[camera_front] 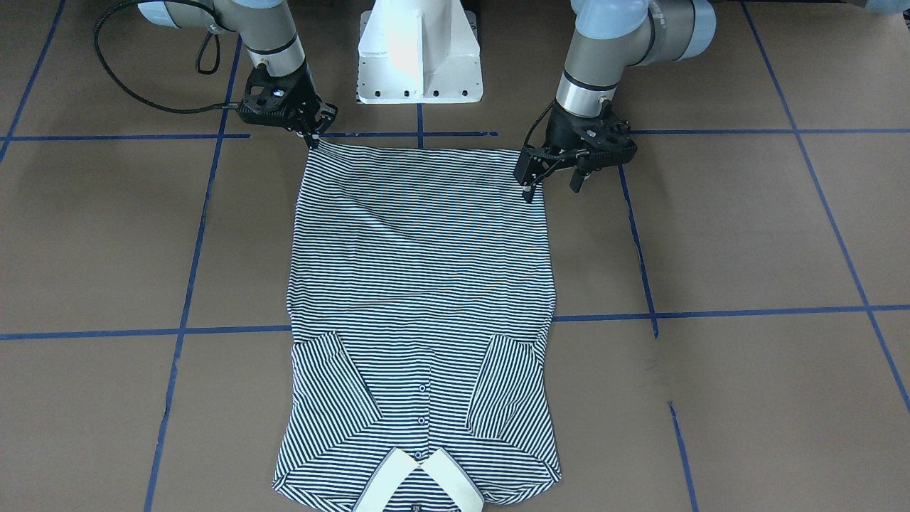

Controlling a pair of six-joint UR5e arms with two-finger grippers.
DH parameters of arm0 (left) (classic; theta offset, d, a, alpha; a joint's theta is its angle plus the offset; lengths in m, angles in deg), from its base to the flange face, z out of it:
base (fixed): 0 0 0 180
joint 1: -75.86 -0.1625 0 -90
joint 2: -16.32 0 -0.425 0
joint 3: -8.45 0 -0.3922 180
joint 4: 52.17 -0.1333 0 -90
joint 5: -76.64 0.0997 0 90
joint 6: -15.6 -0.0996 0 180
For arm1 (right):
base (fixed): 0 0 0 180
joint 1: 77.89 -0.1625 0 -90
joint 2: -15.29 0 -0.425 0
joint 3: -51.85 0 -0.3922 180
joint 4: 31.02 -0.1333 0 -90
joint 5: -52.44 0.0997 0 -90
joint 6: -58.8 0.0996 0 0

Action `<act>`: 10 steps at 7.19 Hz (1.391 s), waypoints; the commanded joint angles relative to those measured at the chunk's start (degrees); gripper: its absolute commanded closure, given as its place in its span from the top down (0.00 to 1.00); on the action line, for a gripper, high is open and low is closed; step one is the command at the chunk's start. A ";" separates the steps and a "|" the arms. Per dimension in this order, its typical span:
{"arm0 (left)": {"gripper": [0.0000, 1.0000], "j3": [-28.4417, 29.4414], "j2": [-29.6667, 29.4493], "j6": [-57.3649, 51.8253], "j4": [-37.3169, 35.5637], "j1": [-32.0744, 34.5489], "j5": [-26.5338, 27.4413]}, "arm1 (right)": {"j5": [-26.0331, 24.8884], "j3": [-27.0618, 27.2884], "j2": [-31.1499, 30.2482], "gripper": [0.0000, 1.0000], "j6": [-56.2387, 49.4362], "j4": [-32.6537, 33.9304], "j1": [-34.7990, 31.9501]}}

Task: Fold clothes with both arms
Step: 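Grasp both hem corners nearest the robot with both grippers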

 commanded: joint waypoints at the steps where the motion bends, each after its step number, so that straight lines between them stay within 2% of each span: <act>1: 0.99 -0.37 2.35 7.41 -2.25 -7.42 4.15 | 0.42 0.22 0.38 0.00 -0.07 -0.11 -0.62; 3: 0.99 -0.29 2.52 10.58 -3.64 -12.26 4.24 | 0.33 0.57 0.29 0.00 -0.15 -0.11 -0.88; 7: 0.80 0.06 2.61 11.92 -5.06 -13.42 4.33 | 0.33 0.66 0.38 0.00 -0.07 -0.11 -0.88; 8: 0.53 -0.11 2.53 11.92 -5.06 -13.42 4.33 | 0.33 0.66 0.38 0.00 -0.07 -0.11 -0.88; 9: 0.19 -0.28 2.52 11.92 -5.06 -13.42 4.33 | 0.33 0.66 0.38 0.00 -0.07 -0.11 -0.88; 10: 0.00 -0.37 2.26 11.83 -5.15 -13.42 4.24 | 0.42 0.66 0.38 0.00 -0.15 -0.11 -0.97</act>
